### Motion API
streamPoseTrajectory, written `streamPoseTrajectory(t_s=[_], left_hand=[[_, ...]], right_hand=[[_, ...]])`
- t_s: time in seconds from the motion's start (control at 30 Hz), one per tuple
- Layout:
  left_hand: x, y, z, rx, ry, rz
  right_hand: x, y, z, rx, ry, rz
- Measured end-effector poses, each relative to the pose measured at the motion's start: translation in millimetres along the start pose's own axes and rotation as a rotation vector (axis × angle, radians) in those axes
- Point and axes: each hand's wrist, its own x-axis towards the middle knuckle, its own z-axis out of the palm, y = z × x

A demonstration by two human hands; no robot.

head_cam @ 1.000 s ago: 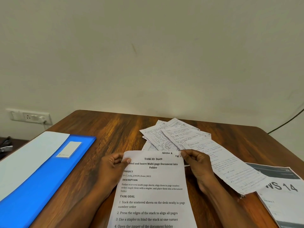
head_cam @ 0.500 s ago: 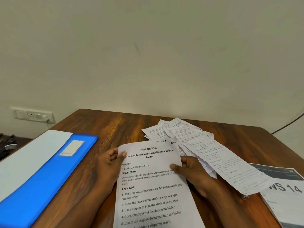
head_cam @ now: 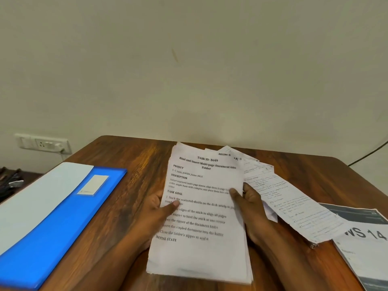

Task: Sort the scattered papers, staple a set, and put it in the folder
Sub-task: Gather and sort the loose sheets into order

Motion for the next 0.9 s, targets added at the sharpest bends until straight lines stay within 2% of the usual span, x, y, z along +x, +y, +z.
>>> streamPoseTrajectory(t_s=[0.2,0.33,0.53,0.9], left_hand=[[13,-4,-15,-0.021,0.287,0.151],[17,-5,-21,-0.031,0.402,0.215],[17,-4,-24,0.008,0.466,0.282],[21,-7,-29,0.049,0.502,0.273]], right_hand=[[-10,-9,-3,-0.119,-0.222,0.101],[-11,-14,-8,-0.180,-0.312,0.135],[-11,-21,-18,-0.231,-0.303,0.152],[-12,-23,-19,-0.221,-0.277,0.180]])
